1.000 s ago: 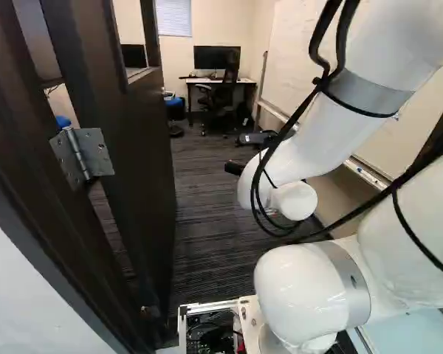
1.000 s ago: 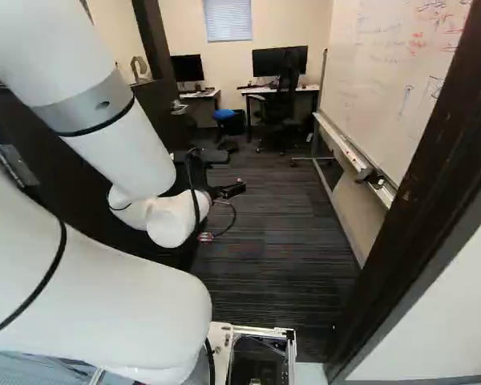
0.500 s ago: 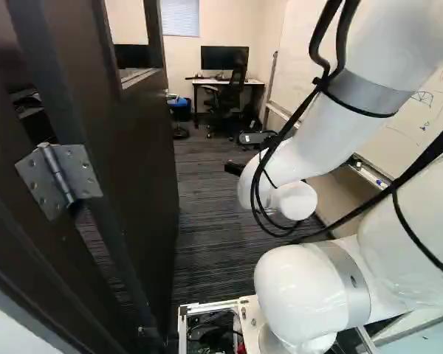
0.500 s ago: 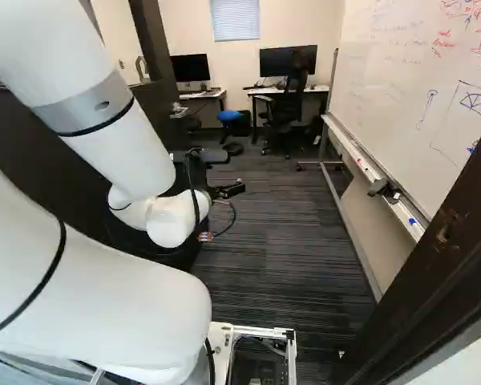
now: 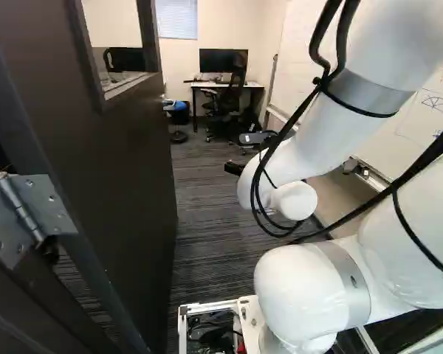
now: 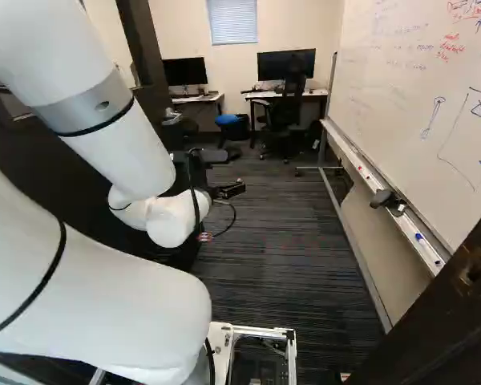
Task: Open the door and move inside
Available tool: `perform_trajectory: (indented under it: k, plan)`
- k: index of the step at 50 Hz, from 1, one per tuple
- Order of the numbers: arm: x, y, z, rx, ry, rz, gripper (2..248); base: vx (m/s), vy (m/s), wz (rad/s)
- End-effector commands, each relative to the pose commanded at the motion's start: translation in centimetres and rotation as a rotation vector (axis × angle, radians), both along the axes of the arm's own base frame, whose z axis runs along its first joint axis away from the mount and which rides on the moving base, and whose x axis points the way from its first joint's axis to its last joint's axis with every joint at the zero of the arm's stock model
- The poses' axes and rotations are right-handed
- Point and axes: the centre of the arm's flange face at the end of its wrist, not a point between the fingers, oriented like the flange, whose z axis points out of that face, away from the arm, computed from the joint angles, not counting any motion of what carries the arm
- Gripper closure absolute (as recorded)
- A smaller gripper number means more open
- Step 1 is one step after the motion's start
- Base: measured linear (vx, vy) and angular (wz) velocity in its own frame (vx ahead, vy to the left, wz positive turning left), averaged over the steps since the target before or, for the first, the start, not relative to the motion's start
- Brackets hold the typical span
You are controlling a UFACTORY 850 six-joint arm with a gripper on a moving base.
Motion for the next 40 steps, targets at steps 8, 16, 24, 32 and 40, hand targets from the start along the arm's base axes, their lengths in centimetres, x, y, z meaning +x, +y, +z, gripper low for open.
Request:
perform_trajectory:
  k: [8,16,24,32,40]
  plan:
    - [0.00,0.00,0.00,0.000,0.000,0.000,3,0.185,0.003,-0.004]
    - [0.00,0.00,0.00,0.000,0.000,0.000,3,0.195,0.003,-0.011]
    - [0.00,0.00,0.00,0.000,0.000,0.000,3,0.197,0.002,-0.011]
    - [0.00,0.00,0.00,0.000,0.000,0.000,3,0.194,0.002,-0.003]
    - [0.00,0.00,0.00,0.000,0.000,0.000,3,0.195,0.005,-0.007]
